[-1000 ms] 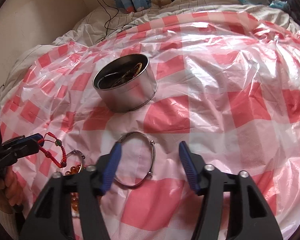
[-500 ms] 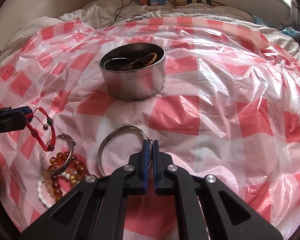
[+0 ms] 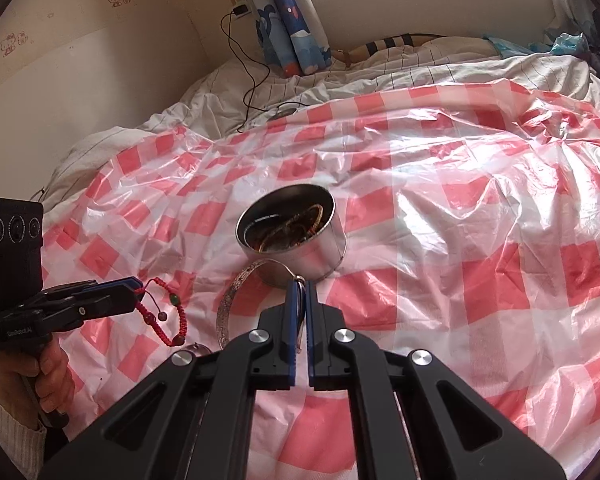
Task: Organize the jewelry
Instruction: 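Carry both held bracelets to the silver tin and release them inside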
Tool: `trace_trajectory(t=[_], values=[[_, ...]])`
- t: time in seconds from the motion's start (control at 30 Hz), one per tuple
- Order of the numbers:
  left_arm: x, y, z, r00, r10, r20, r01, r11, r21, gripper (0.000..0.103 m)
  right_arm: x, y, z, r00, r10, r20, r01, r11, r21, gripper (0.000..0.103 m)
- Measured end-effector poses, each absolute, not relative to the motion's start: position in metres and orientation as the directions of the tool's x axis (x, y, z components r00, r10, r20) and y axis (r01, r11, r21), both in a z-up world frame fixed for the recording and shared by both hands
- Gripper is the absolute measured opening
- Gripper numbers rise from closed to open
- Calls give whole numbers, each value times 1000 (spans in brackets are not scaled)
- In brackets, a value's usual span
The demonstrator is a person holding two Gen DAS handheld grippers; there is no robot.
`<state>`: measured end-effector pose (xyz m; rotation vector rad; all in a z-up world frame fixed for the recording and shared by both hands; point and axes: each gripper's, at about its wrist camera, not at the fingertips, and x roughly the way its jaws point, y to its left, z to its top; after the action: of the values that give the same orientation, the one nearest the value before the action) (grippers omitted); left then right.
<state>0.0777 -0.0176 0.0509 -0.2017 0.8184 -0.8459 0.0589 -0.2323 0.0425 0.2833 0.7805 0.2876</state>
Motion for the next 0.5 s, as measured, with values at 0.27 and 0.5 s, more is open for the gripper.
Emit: trace_trajectory(t=[0.27, 0.5], values=[[130, -57, 70, 422, -719, -551, 579, 682, -447, 12, 95, -258, 75, 733, 312, -605, -130, 936, 326, 4], [176, -75, 50, 428, -690, -584, 534, 714, -453, 12, 97, -283, 67, 749, 310, -586, -87, 922, 377, 5]])
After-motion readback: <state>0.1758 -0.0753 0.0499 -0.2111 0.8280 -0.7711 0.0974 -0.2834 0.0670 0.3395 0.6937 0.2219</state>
